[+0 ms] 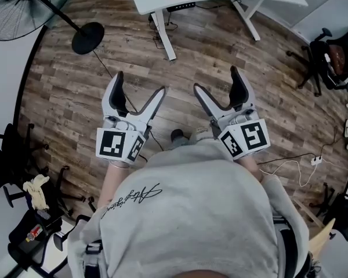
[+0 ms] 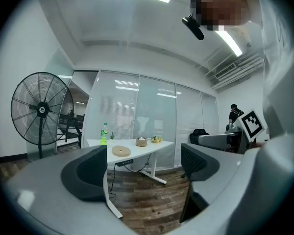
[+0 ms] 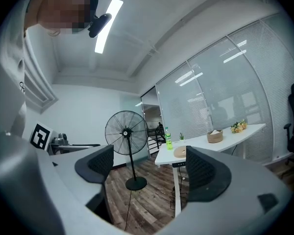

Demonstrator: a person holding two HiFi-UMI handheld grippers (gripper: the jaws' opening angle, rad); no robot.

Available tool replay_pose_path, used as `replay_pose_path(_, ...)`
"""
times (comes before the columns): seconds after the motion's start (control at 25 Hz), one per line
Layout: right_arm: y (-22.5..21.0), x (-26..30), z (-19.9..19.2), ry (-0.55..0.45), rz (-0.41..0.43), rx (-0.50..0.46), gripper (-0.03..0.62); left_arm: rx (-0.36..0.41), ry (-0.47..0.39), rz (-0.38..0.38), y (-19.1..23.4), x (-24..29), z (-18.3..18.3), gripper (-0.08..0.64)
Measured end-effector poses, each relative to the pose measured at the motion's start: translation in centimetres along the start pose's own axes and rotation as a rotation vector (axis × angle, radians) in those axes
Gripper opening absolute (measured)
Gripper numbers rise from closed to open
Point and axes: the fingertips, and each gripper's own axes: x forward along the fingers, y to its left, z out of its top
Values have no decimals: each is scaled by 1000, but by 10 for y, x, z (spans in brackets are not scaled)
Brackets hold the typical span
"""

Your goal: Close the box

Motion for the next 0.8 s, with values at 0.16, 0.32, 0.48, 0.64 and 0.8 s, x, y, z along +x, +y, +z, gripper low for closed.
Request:
replay_pose_path(0.16, 6, 1, -7, 18, -22, 2, 443, 3, 9, -31, 6, 0, -3, 455)
replay_pose_path(0.32, 8, 3, -13, 50, -15, -19, 443, -13, 16, -36, 10, 1, -10, 454)
replay_pose_path(0.48, 8, 21, -9, 51, 3, -44, 443, -20, 19, -25, 20, 8, -10, 454)
replay_pose_path(0.64, 2, 37, -7, 38, 13, -52, 441, 6, 16, -20, 25, 17, -6, 454)
replay_pose_path(0.8, -3, 60, -9, 33, 39, -46, 439, 24, 29, -12, 36, 32, -8, 454)
